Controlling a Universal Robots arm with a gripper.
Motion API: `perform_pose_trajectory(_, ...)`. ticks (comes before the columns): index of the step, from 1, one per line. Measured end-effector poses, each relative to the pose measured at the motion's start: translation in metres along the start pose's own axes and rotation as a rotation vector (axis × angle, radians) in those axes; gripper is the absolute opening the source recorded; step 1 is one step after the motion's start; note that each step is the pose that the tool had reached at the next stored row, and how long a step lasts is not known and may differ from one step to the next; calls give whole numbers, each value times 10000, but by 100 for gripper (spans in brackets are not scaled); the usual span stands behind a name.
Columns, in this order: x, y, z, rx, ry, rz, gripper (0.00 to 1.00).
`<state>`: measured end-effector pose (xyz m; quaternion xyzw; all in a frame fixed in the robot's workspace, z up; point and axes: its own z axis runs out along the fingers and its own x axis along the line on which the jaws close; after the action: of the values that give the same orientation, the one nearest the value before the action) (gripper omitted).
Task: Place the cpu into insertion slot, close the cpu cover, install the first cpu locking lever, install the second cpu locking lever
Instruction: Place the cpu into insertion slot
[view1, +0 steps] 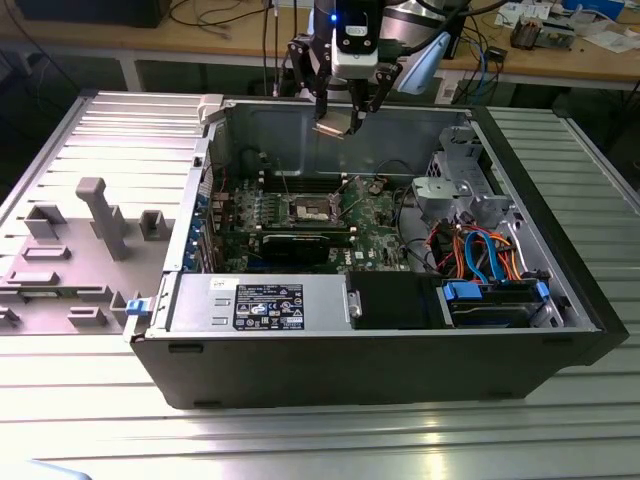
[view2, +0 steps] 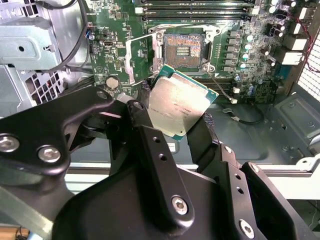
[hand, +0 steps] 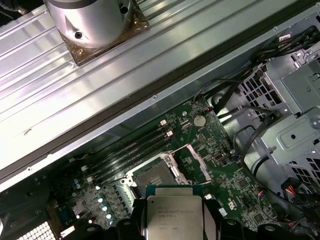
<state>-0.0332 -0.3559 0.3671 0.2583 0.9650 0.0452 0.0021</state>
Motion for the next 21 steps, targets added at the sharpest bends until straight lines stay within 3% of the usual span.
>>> perform_pose_trajectory(11, 0, 0, 0, 0, -2, 16, 55)
perform_pose_trajectory(21, 0, 0, 2, -12, -52, 580, 55)
